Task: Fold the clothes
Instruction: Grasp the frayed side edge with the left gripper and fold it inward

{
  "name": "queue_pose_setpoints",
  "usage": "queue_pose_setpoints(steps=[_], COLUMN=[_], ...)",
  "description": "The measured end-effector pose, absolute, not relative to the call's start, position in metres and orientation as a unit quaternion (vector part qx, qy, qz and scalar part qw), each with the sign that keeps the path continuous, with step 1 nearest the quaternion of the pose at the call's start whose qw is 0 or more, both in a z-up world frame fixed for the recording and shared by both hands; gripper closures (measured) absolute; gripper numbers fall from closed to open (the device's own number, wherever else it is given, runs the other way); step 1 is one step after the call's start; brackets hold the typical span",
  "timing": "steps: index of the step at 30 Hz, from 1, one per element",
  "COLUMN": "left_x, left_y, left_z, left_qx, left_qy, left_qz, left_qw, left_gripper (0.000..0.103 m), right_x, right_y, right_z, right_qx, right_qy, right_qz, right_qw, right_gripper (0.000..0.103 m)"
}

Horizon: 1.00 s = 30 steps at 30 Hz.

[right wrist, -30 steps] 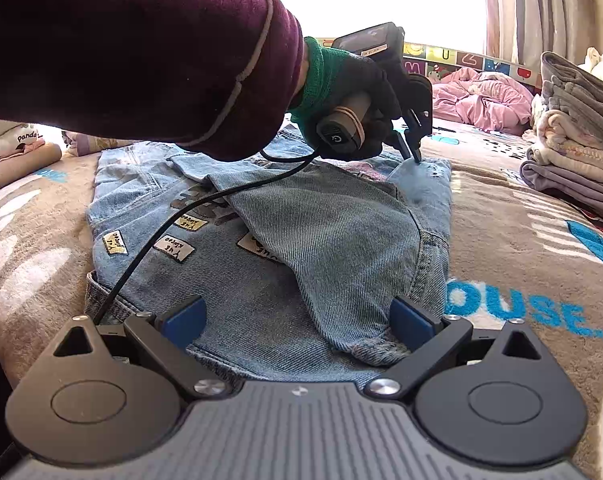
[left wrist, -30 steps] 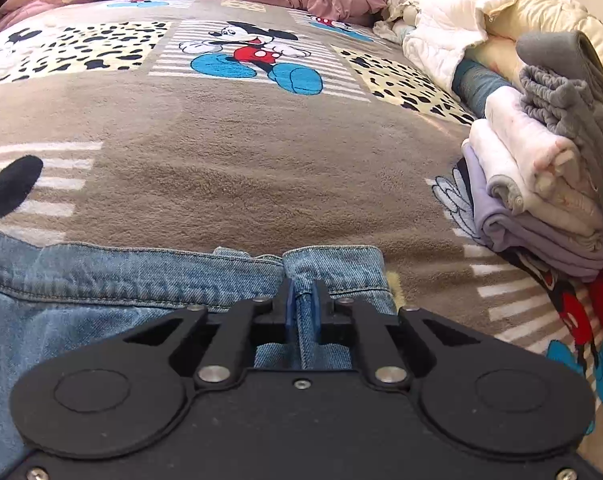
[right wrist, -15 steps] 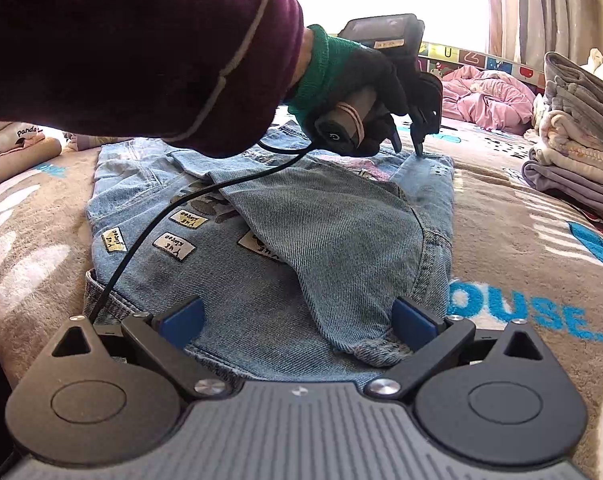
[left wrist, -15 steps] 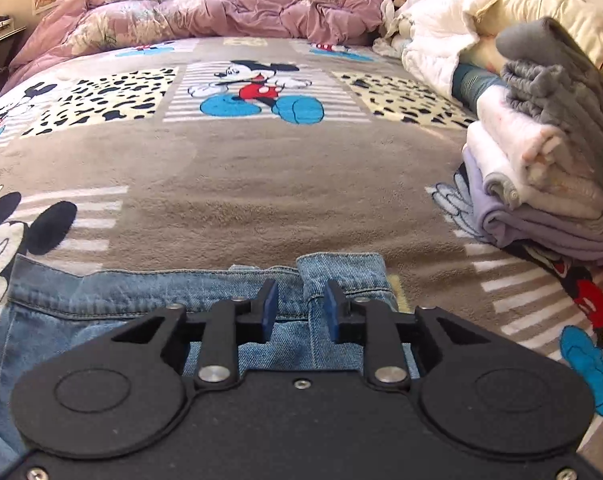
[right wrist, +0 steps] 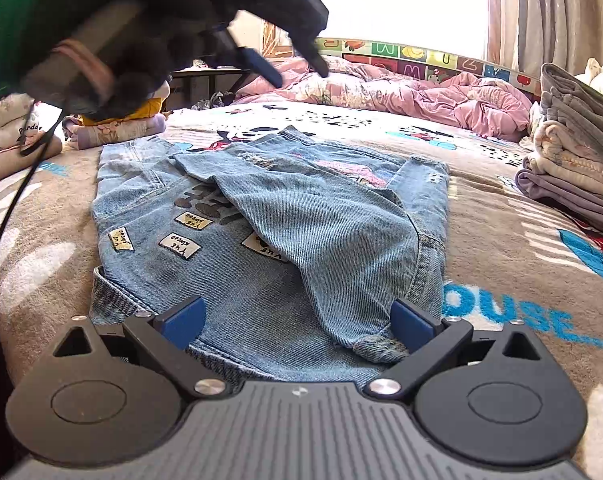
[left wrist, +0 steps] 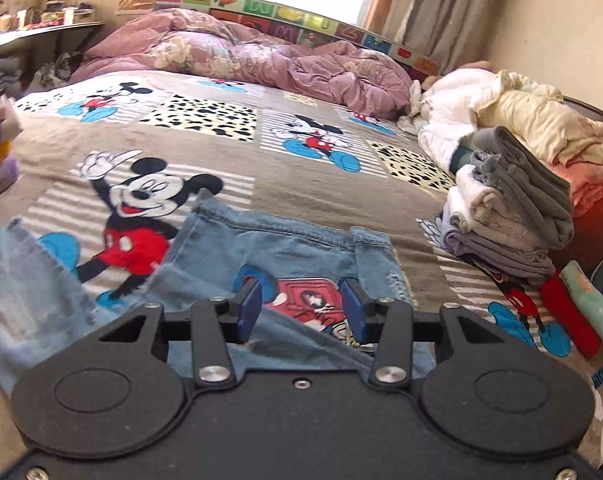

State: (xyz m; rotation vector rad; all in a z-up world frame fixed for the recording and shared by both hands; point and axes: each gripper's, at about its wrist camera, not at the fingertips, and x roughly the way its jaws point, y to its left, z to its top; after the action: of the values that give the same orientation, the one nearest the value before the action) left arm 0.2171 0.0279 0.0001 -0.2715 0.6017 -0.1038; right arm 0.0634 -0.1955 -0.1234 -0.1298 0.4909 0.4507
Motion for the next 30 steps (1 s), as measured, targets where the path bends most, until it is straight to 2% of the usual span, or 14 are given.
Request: queue_pose_setpoints(steps=[10,22,24,26,28,30], left_x=[0.187,0.211,0.213,0.213,0.209,0.212], left_y=[0.114,0.135,0.133,0.130,0.126,0.114], left_z=[-0.049,-0.089,-0.087,-0.085,-0.074,-0.059], left_qx=[-0.322,-0.385,-0.372,-0.359,-0.344,-0.329], left_qy=[0.315,0.310,0.309,0.307,0.294,0.283], left_qz=[0.025,0.067,0.075,0.082,0.073,0.046], left_qw=[0.892,0.867,0.872,0.877,0.889,0.900], left_gripper=[0.064,0.069,0.085,0.095,0.102,0.103], right_x=[0.053,0.060,0.062,0.063,0.064,0.064], right_y=[-0.202,-0.203,-0.202,-0.202,-0.203,-0.204], right_z=[-0.117,-0.118,-0.118,-0.119,-0.119,-0.118], right_qx=[-0.077,-0.066,-0.065,-0.062,-0.059,-0.056], right_qy=[0.224,0.223,0.224,0.226,0.227,0.228], right_qz=[0.217,0.227,0.229,0.229,0.229,0.229], right_qw=[0.947,0.946,0.945,0.945,0.945,0.945], right_gripper=[0.007,0.007,0.007,0.007,0.007,0.007])
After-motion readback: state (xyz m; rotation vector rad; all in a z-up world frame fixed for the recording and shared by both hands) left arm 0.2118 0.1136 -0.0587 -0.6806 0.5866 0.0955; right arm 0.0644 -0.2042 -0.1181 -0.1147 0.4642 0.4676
